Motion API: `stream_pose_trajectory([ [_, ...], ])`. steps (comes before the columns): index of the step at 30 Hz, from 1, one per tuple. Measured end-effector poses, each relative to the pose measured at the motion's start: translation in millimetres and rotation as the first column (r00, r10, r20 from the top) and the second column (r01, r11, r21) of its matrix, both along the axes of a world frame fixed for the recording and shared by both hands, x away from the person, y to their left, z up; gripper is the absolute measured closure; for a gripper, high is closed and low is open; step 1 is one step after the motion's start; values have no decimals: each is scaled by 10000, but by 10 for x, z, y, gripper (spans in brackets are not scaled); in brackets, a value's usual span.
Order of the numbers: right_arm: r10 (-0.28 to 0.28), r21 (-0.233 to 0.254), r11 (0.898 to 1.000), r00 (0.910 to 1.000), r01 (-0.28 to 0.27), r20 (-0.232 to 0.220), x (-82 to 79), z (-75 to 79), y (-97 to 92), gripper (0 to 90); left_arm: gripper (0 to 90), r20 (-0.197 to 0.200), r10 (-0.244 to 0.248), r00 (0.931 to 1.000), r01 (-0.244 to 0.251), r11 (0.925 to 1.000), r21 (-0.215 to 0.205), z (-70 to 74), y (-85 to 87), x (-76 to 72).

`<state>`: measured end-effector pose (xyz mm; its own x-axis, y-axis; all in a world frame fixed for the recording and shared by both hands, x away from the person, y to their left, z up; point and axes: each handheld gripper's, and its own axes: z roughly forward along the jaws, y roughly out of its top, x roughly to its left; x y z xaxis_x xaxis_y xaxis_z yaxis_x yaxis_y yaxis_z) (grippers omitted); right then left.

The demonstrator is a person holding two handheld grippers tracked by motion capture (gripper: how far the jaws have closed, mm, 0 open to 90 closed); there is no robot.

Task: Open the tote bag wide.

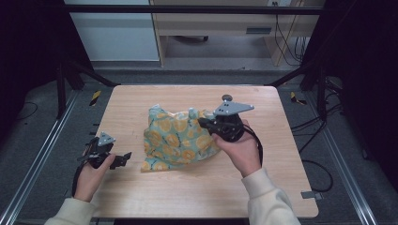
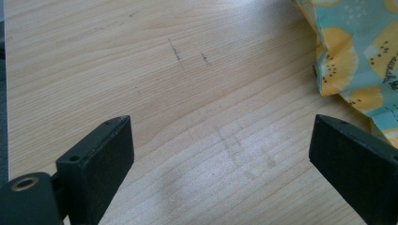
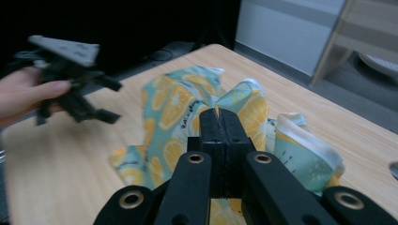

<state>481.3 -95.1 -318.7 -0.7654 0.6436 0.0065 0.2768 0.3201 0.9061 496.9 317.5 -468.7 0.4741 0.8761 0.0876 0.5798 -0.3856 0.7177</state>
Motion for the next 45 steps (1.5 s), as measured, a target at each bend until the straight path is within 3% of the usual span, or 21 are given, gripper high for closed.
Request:
stream_pose_trajectory([
  [1,103,28,9999,9999,-103,89,-61,14,17,900,66,-17,-28,10000,28,10000,24,1,5,-1],
  [2,503,-45,9987,9985,-502,234,-252,19,56,900,66,-23,-31,10000,31,10000,17,2,6,-2],
  [4,629,-42,9980,9977,-628,235,-315,4,63,900,66,-35,-60,10000,60,10000,-20,4,3,-4],
  [6,1134,-272,9932,9935,-1132,58,-550,-134,83,900,67,-94,-125,9999,125,9999,-32,3,-13,-5],
  [8,1221,-371,9918,9925,-1220,-8,-601,-187,89,900,70,-130,-186,9997,186,9998,-21,1,-36,-8],
  [9,1415,-549,9881,9893,-1433,-362,-709,-378,98,900,77,-128,-251,9996,251,9997,-5,5,-46,-12],
  [10,1415,-549,9881,9893,-1433,-362,-709,-378,98,900,77,-129,-310,9994,310,9995,-10,13,-56,-19],
  [15,1489,-715,9848,9814,-1583,-1215,-767,-794,84,900,92,70,-625,9980,626,9978,-205,88,-118,-66],
  [17,1426,-767,9848,9780,-1556,-1525,-748,-946,77,900,104,231,-742,9970,749,9968,-275,154,-149,-81],
  [21,1265,-688,9878,9772,-1398,-1704,-714,-1117,62,899,124,581,-1122,9920,1142,9929,-328,353,-218,-94],
  [26,1126,-664,9898,9779,-1259,-1762,-694,-1166,42,898,124,1013,-1561,9825,1594,9869,-257,673,-337,-47],
  [29,1130,-612,9901,9763,-1262,-1848,-695,-1206,43,896,124,1047,-1902,9761,1940,9806,-271,865,-428,34],
  [31,1101,-591,9906,9760,-1231,-1877,-696,-1224,37,893,122,670,-2198,9732,2206,9753,-56,956,-537,120],
  [34,1079,-518,9914,9748,-1201,-1950,-691,-1237,5,888,118,534,-2417,9689,2417,9703,55,1007,-673,230],
  [38,996,-414,9931,9755,-1097,-1962,-687,-1250,-53,884,117,92,-2719,9623,2710,9610,552,993,-853,370],
  [41,1019,-407,9928,9728,-1128,-2082,-690,-1277,-68,875,121,-314,-2903,9564,2917,9546,611,955,-972,454],
  [43,1044,-475,9920,9714,-1170,-2134,-688,-1304,-57,874,177,-531,-3030,9515,3070,9467,973,916,-1056,494],
  [45,1077,-530,9911,9701,-1219,-2174,-698,-1318,-39,873,288,-794,-3104,9473,3186,9389,1302,872,-1115,515],
])
